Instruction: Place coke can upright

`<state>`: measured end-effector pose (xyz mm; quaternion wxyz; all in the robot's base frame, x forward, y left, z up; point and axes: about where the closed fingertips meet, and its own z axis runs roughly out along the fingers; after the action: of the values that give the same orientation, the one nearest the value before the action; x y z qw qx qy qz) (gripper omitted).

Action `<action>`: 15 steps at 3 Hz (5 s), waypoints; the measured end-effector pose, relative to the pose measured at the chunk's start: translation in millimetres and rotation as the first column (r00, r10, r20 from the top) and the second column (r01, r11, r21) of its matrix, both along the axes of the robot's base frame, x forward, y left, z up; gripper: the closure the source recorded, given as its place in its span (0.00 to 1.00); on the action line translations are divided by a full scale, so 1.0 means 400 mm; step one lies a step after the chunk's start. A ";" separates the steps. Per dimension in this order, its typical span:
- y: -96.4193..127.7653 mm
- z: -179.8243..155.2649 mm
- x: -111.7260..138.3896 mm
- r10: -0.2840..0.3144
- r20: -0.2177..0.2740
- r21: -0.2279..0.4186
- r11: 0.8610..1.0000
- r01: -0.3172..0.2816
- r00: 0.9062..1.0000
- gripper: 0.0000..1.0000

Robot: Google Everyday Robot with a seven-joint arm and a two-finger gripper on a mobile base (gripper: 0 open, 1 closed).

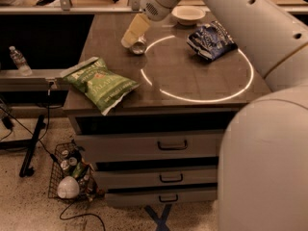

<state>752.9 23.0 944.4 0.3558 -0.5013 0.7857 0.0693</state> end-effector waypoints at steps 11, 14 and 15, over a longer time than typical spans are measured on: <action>0.072 -0.172 0.298 -0.572 -0.203 0.021 0.809 0.587 0.795 0.86; -0.016 0.153 0.069 -0.254 0.073 0.325 0.920 0.218 0.964 1.00; -0.003 0.089 -0.022 -0.169 0.087 0.442 0.890 0.114 0.982 1.00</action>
Offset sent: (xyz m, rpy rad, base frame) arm 0.0824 0.0030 -0.0329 0.1718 0.0771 -0.5106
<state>743.9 21.9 979.8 0.5106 -0.3540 0.7612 0.1858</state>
